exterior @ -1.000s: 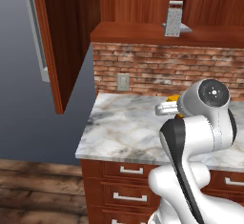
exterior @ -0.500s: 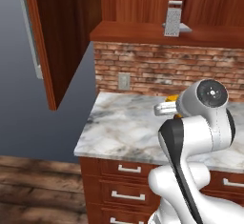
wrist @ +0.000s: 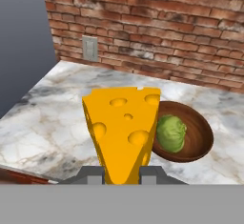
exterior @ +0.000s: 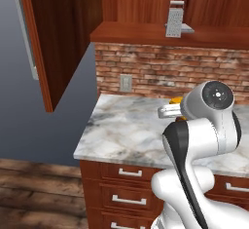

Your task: Pick the cheese from the fridge and the cheese grater from the cabinet and place them next to the salad bowl.

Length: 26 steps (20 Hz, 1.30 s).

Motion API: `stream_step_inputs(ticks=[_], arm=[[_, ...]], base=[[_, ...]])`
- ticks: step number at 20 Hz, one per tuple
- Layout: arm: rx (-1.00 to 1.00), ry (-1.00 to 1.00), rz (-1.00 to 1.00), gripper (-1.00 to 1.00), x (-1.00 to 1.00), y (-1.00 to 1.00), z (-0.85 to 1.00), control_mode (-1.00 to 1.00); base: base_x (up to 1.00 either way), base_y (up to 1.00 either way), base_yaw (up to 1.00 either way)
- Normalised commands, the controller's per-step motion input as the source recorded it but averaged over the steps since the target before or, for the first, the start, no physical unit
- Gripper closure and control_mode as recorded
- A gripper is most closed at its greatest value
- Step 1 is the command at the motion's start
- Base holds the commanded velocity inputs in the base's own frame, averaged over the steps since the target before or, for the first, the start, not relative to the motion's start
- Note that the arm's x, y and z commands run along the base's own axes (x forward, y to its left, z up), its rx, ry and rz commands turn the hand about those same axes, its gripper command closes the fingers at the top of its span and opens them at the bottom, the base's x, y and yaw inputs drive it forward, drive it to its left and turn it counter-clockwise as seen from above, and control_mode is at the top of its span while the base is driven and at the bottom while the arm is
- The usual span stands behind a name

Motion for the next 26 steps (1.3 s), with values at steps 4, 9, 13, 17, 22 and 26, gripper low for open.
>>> stream_step_inputs(ticks=[4, 9, 13, 17, 22, 26], arm=[[0.00, 0.00, 0.00, 1.00, 0.00, 0.00, 0.00, 1.00], [0.00, 0.00, 0.00, 1.00, 0.02, 0.00, -0.03, -1.00], [0.00, 0.00, -0.02, 1.00, 0.43, 0.09, -0.24, -1.00], [0.00, 0.00, -0.18, 1.00, 0.84, 0.16, -0.48, -1.00], [0.01, 0.03, -0.43, 1.00, 0.72, 0.07, -0.78, -1.00], [0.10, 0.15, -0.48, 1.00, 0.67, 0.00, -0.81, -1.00]], base=[[0.05, 0.00, 0.00], [0.00, 0.00, 0.00], [0.00, 0.00, 0.00], [0.00, 0.00, 0.00], [0.00, 0.00, 0.00], [0.00, 0.00, 0.00]])
